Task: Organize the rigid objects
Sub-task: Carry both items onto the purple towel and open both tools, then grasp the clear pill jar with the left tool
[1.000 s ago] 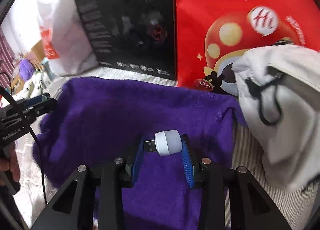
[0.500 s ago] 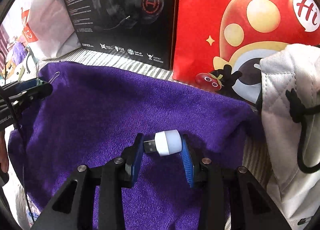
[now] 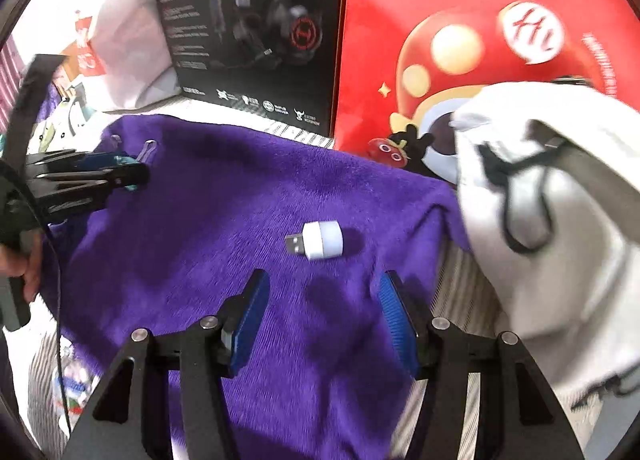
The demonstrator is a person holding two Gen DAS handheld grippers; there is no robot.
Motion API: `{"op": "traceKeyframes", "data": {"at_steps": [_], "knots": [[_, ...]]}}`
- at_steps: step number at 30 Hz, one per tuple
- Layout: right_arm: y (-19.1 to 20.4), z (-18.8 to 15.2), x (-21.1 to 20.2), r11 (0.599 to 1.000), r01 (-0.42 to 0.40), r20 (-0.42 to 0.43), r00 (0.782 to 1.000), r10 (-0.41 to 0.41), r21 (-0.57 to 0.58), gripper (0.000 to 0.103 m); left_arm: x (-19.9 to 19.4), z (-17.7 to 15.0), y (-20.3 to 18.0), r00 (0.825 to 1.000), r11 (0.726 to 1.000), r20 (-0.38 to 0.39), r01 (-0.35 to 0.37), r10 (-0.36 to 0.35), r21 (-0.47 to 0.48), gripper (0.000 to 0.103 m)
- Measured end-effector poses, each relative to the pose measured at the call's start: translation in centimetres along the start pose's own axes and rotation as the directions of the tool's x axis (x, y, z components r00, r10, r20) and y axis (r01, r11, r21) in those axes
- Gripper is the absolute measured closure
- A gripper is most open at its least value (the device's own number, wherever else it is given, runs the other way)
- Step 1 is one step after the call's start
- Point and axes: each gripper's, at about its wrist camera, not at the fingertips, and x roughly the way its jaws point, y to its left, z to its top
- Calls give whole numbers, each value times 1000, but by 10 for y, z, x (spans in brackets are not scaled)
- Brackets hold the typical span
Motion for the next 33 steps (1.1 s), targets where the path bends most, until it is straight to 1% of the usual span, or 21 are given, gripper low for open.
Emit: {"op": "traceKeyframes", "data": {"at_steps": [2, 6, 9, 12, 13, 15, 17, 18, 19, 21, 23, 24, 26, 27, 29, 33], "knots": [[2, -5, -14, 1000, 3, 17, 1000, -3, 1, 46, 0, -1, -3, 1000, 1000, -5, -13, 13, 5, 63], [4, -11, -39, 1000, 14, 50, 999, -14, 5, 46, -3, -5, -3, 1000, 1000, -16, -13, 12, -8, 60], [1, -20, -56, 1000, 6, 68, 998, -8, 22, 45, -6, -8, -2, 1000, 1000, -22, 8, -8, -15, 54], [-2, -29, -71, 999, 6, 77, 997, -10, 44, 41, -17, -14, 0, 1000, 999, -17, 17, -18, -31, 53], [-2, -34, -74, 998, 12, 80, 997, -17, 54, 40, -22, -16, 0, 1000, 999, -8, 22, -22, -36, 50], [-5, -44, -83, 997, 12, 86, 996, -19, 80, 40, -34, -20, -1, 1000, 999, 14, 26, -26, -40, 26], [-7, -53, -89, 993, -2, 91, 996, -9, 117, 37, -49, -28, -2, 999, 999, 44, 21, -19, -39, 21], [-8, -58, -91, 990, -11, 94, 996, -2, 137, 35, -55, -29, 0, 998, 999, 53, 20, -18, -39, 21], [-8, -63, -95, 988, -15, 97, 995, 0, 156, 32, -62, -30, -1, 998, 999, 62, 25, -23, -39, 20], [-7, -73, -101, 983, -17, 100, 995, -1, 183, 25, -77, -38, 0, 997, 999, 71, 32, -29, -43, 11], [-4, -82, -107, 979, -16, 101, 995, -4, 203, 16, -92, -47, 4, 996, 998, 89, 33, -28, -52, 5], [-4, -88, -110, 975, -15, 105, 994, -8, 220, 14, -100, -52, 1, 995, 998, 93, 39, -33, -56, 2], [-3, -99, -115, 966, -24, 112, 994, -5, 258, 3, -115, -68, -5, 995, 997, 94, 48, -42, -65, 2], [-2, -105, -117, 961, -24, 108, 994, -6, 275, 1, -122, -76, -8, 995, 996, 94, 52, -45, -66, 2], [1, -116, -122, 954, -8, 104, 994, -24, 298, 0, -125, -86, -13, 995, 997, 89, 50, -44, -62, 2], [10, -138, -133, 947, 5, 95, 995, -37, 320, 0, -137, -117, -20, 998, 998, 67, 13, -9, -59, 2]]}}
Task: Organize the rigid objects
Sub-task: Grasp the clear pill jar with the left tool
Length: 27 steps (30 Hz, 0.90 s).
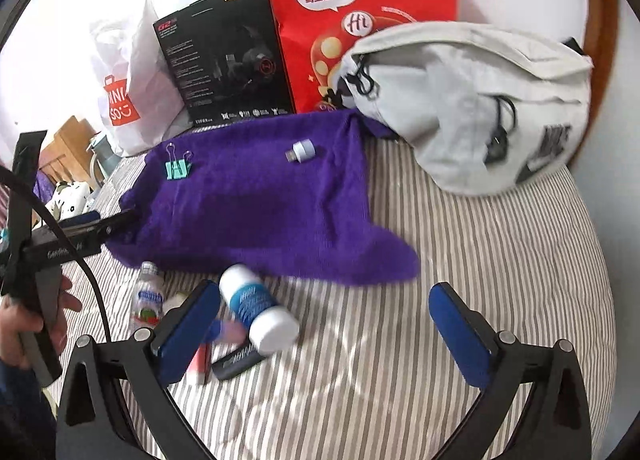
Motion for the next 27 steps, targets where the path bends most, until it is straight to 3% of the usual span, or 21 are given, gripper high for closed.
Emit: {"op": "traceKeyframes", "data": {"at_steps": [4, 13, 17, 24, 27], "knots": [[1, -23, -13, 1000, -4, -9, 1000, 4, 12, 0, 2, -21, 0, 999, 999, -29, 25, -25, -25, 2], [-3, -56, -28, 1000, 11, -39, 999, -11, 8, 0, 41, -50, -22, 993, 999, -117, -23, 26, 25, 2], [-7, -64, -28, 1000, 25, -56, 998, -25, 6, 0, 37, -59, -17, 994, 998, -100, -48, 53, 48, 2], [-9, -71, -13, 1000, 13, -83, 996, -11, 29, 1, 40, -54, -17, 998, 996, -62, -10, 16, 91, 3], [-4, -70, -5, 1000, 6, -75, 997, -5, 13, 0, 38, -53, -21, 999, 994, -42, 11, -6, 113, 16]]}}
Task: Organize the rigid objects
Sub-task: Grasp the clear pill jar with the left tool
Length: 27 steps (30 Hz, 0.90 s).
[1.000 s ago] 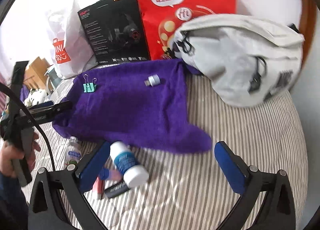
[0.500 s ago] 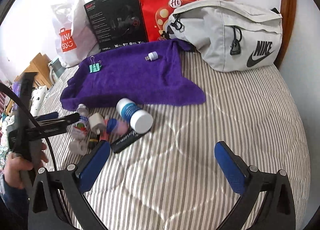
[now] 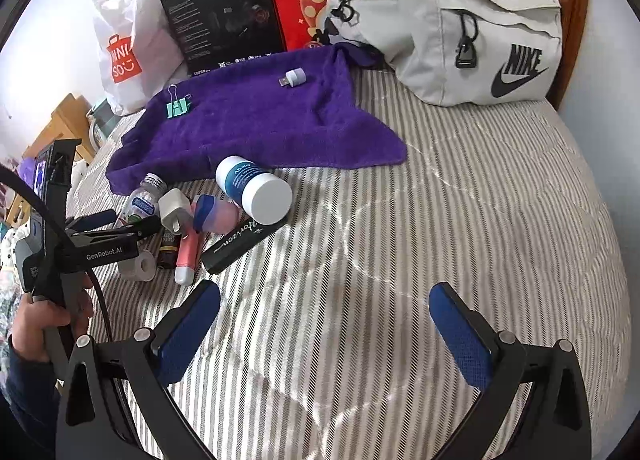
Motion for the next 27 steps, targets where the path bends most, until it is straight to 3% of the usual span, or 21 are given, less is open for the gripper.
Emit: {"op": "traceKeyframes", "data": {"at_steps": [1, 3, 6, 12, 22, 27], "knots": [[2, 1, 3, 1000, 3, 0, 1000, -3, -12, 0, 0, 0, -1, 1000, 1000, 10, 7, -7, 9, 20], [4, 5, 7, 1000, 1, 12, 1000, -1, -30, 1, -3, 0, -2, 999, 1000, 31, 17, -18, 20, 42], [7, 17, 12, 998, -19, 37, 999, 21, -59, 1, -7, -1, -6, 998, 998, 53, 37, -40, 52, 63], [20, 44, 33, 982, 14, 39, 999, -7, -187, 1, -8, 0, -3, 997, 996, 51, 61, -65, 69, 63], [40, 69, 78, 948, -5, -47, 999, -10, -319, 3, -8, 0, -1, 996, 995, 46, 78, -81, 58, 63], [44, 70, 96, 940, -54, -95, 995, 23, -337, 17, -8, 0, 1, 994, 994, 45, 93, -95, 54, 63]]}}
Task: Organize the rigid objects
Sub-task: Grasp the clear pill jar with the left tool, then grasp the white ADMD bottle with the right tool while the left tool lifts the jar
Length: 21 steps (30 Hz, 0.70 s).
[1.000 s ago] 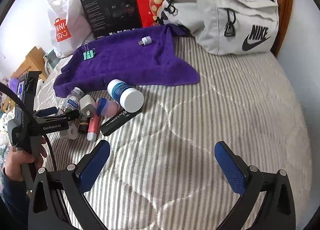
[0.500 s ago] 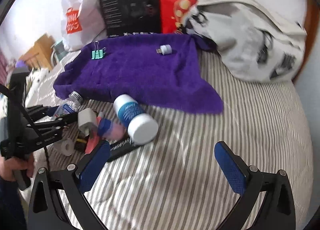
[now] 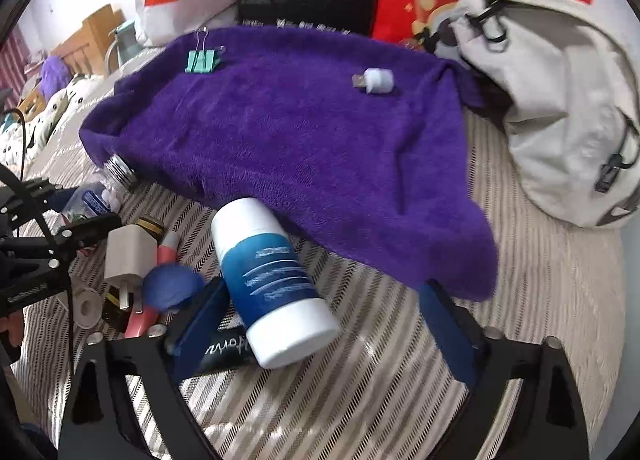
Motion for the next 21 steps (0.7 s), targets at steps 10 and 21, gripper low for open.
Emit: {"op": "traceKeyframes", "data": {"at_steps": [10, 21], "knots": [[14, 2, 0, 996, -66, -10, 998, 65, -53, 54, -1, 0, -1, 1000, 1000, 0, -4, 4, 1, 63], [16, 4, -2, 993, -110, -6, 994, 110, -45, 67, -2, -1, 2, 1000, 1000, 3, 10, -10, -20, 63]]}}
